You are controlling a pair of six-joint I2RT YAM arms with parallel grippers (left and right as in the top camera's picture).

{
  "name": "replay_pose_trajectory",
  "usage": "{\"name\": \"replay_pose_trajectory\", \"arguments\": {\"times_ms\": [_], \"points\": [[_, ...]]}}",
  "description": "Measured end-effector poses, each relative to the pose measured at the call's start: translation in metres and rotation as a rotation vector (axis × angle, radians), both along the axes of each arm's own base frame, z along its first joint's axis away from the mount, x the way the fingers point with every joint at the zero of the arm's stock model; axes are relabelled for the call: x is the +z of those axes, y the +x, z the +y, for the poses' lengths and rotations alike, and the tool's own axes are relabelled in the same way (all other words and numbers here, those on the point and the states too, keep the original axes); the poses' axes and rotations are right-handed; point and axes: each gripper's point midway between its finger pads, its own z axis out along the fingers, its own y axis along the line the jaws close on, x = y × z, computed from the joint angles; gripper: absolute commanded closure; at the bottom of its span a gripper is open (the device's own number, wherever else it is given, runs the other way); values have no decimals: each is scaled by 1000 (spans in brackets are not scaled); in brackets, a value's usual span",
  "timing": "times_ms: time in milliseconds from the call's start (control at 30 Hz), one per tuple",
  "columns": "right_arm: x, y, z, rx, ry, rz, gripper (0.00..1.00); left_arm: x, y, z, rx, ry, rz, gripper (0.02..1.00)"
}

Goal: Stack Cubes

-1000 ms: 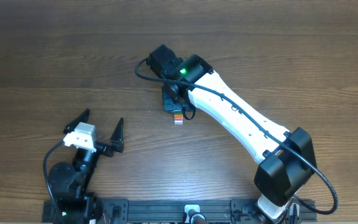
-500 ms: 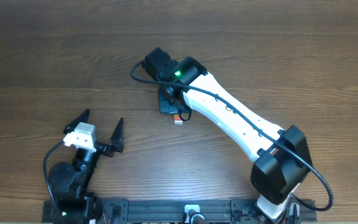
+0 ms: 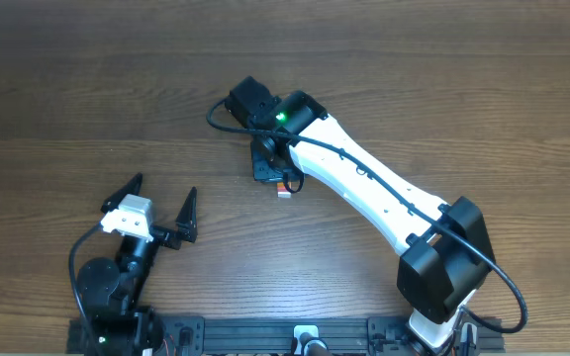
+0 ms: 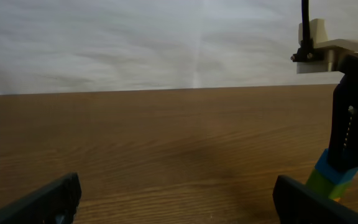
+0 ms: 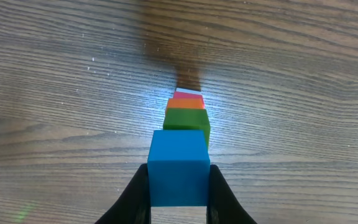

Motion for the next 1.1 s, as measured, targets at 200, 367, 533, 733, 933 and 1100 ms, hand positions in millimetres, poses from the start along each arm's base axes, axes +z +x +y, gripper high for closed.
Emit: {"name": "replay_pose_trajectory", "arguments": {"times_ms": [200,367,533,733,933,1100], "points": [[0,0,0,-4,0,0,989,0,0,0,0,0,0,23],[0,1,-1,-15,-4,-5,989,0,0,0,0,0,0,23],[0,1,-2,-19,-7,-7,989,0,0,0,0,0,0,20],[-3,0,-4,-24,-15,-3,991,0,0,0,0,0,0,20],[-4,1,-5,-25,-20,-7,991,0,0,0,0,0,0,20],[-4,2,-4,-25,-16,-12,947,0,0,0,0,0,0,18]]}}
